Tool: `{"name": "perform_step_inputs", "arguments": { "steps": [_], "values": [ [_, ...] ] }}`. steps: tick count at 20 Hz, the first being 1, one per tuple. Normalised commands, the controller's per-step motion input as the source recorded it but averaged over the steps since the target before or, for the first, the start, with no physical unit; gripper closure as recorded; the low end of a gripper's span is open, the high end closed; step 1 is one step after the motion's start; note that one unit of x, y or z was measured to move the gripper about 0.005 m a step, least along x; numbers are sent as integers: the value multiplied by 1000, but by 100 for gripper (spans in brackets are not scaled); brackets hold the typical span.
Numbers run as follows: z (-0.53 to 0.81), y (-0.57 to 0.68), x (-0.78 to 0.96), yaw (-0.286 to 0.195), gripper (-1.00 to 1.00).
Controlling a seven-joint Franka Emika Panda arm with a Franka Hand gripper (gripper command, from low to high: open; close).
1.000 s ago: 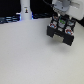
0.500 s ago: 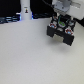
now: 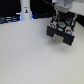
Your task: Open the kcup holder, insert the kcup into the holder, and close the kcup holder
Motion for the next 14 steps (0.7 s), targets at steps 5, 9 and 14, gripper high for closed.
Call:
{"name": "perform_step_inputs", "arguments": {
  "steps": [5,9,14],
  "values": [
    [368,-398,491,70,-100],
    [274,-471,641,22,-100],
    [188,-468,713,7,-100]
  ]
}}
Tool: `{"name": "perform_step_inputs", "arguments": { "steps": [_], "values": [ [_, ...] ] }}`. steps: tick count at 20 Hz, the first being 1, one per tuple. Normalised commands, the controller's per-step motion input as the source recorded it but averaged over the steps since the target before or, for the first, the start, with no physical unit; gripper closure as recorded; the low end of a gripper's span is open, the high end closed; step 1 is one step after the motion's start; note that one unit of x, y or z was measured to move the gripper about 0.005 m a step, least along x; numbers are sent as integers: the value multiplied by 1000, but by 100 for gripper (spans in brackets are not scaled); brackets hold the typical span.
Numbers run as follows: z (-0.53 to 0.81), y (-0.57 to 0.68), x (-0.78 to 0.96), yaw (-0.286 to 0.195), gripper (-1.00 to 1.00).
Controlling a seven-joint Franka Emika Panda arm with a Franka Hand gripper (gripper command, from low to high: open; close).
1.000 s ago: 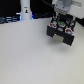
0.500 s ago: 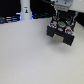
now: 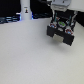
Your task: Open the kcup holder, insert the kcup into the holder, and close the kcup holder
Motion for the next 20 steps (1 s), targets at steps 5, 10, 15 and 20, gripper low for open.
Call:
{"name": "perform_step_inputs", "arguments": {
  "steps": [5,10,15,20],
  "values": [
    [69,-374,803,1,-100],
    [-8,-151,799,22,-100],
    [-86,141,616,77,-100],
    [-170,235,142,172,-100]
  ]
}}
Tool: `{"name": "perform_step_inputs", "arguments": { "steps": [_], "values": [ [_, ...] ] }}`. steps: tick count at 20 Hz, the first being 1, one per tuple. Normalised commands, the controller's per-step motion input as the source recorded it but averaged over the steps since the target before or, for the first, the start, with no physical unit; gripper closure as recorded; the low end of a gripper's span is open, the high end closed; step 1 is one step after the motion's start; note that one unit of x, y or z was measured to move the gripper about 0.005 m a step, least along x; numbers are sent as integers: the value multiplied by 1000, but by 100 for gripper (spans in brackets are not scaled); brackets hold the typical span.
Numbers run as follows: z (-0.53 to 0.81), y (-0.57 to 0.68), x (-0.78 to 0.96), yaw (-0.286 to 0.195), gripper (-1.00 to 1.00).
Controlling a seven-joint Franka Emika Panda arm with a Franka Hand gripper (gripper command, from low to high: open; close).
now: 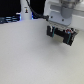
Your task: Open the kcup holder, insert the kcup into the holder, and close the kcup holder
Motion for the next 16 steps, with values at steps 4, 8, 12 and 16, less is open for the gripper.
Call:
{"name": "perform_step_inputs", "arguments": {
  "steps": [4,8,12,16],
  "values": [
    [-194,221,18,208,-100],
    [-197,199,-168,203,-100],
    [-145,86,-417,222,-100],
    [-3,376,-420,114,-100]
  ]
}}
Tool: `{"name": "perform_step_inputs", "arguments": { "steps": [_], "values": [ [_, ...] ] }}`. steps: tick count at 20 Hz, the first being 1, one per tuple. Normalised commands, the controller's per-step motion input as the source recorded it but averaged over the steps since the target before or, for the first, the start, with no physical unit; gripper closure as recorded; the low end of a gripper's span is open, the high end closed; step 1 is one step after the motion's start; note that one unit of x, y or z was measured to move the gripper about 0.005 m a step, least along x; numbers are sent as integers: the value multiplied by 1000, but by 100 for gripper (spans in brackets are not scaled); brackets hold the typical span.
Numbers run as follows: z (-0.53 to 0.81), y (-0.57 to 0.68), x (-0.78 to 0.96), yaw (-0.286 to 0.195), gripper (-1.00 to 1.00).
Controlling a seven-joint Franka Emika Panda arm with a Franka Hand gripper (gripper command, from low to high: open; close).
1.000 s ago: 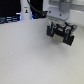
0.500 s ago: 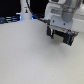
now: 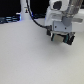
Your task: Open the kcup holder, insert the kcup into the holder, and close the kcup holder
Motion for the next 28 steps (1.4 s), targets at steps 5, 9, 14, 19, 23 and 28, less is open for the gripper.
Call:
{"name": "perform_step_inputs", "arguments": {
  "steps": [5,9,14,19,23,28],
  "values": [
    [11,470,-447,103,-100],
    [7,472,-654,94,-100],
    [7,484,-736,78,-100],
    [-4,420,-727,87,-100],
    [-5,409,-687,96,-100],
    [1,394,-650,99,-100]
  ]
}}
